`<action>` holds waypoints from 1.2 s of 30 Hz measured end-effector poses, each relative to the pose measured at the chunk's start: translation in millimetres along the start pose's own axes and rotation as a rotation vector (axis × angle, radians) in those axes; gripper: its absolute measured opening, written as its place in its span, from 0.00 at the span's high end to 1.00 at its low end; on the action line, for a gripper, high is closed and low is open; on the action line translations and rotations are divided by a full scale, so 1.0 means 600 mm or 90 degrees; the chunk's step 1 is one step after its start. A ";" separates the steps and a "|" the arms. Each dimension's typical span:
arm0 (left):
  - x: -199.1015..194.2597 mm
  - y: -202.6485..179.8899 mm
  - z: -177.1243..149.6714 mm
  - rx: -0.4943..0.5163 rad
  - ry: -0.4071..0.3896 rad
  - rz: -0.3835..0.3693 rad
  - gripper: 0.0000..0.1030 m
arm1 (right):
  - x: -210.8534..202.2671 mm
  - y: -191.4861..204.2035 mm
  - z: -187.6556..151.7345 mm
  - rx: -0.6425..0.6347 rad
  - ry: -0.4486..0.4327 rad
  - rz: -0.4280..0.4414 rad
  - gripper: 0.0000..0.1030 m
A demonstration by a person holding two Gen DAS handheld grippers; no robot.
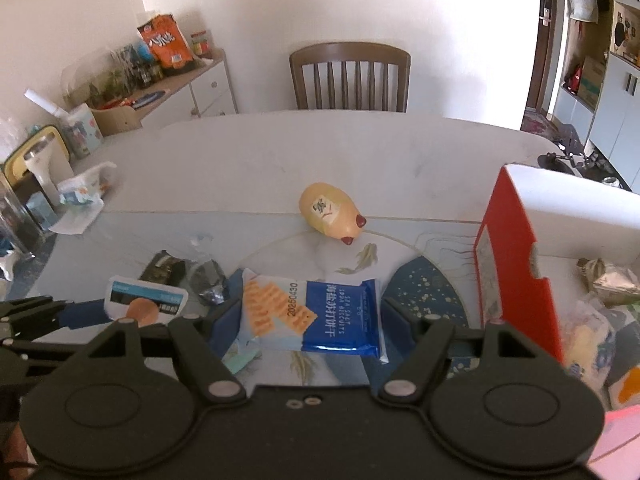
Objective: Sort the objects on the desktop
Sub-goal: 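Carry biscuit packet with right gripper and chip bag with left gripper into box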
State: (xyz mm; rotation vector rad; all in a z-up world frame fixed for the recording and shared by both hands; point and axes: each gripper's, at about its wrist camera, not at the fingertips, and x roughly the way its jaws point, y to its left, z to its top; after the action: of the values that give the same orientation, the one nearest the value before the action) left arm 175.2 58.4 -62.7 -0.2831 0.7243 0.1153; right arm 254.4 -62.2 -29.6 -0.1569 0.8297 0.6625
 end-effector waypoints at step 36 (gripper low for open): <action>-0.052 -0.220 0.066 0.059 -0.047 -0.070 0.42 | -0.193 -0.199 -0.010 0.058 -0.098 -0.023 0.28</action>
State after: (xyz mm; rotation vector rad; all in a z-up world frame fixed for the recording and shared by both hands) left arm 203.6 -56.2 14.4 -0.2280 0.6375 -0.0119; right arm 265.7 -214.5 35.8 -0.0375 0.7060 0.5930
